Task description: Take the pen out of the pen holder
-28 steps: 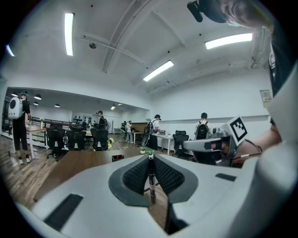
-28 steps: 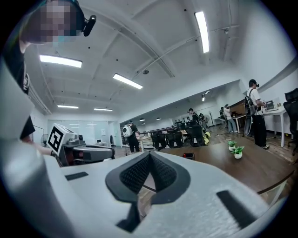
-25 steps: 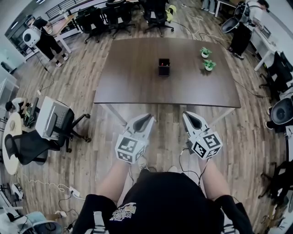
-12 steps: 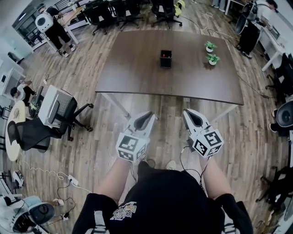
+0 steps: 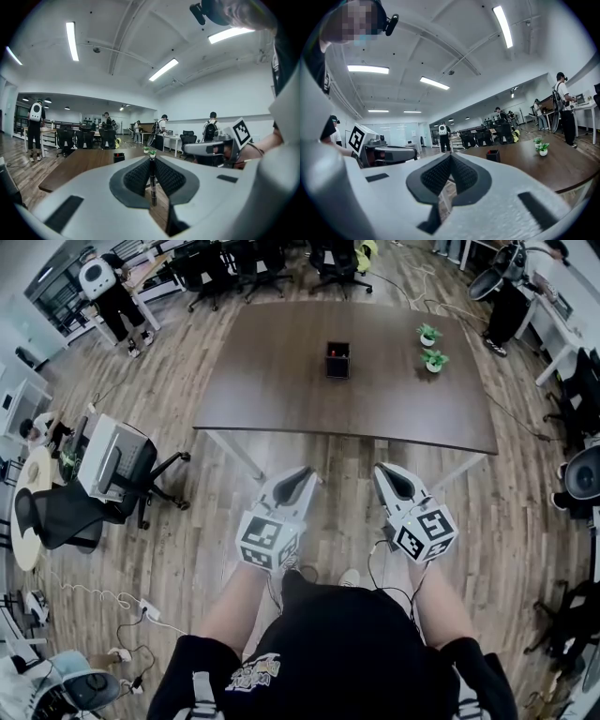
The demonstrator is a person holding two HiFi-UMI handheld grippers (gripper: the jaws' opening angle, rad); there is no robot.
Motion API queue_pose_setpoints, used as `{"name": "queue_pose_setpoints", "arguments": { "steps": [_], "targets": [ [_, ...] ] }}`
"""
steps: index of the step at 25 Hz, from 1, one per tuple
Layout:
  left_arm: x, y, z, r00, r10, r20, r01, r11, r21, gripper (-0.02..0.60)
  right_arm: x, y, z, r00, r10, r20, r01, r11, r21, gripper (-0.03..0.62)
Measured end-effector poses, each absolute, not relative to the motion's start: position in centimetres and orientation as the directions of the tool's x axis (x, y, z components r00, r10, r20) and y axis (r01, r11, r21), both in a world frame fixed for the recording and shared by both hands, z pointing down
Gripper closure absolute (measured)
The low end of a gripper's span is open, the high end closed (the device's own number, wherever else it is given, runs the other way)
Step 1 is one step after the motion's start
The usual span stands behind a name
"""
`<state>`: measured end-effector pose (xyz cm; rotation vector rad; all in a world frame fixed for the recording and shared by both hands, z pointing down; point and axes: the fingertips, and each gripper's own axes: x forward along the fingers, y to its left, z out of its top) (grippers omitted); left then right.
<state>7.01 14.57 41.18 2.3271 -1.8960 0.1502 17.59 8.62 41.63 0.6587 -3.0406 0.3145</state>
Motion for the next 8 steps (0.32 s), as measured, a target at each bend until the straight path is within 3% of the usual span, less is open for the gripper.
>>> {"name": "queue_pose_setpoints", "arguments": {
  "steps": [8],
  "targets": [
    [6.56, 13.8, 41.08, 0.203, -0.965, 0.163, -0.979, -0.199, 0.041, 0.549, 17.31, 7.97, 41.47, -0.909, -0.413, 0.052, -0.415, 0.888, -0.196, 0.589]
  ]
}}
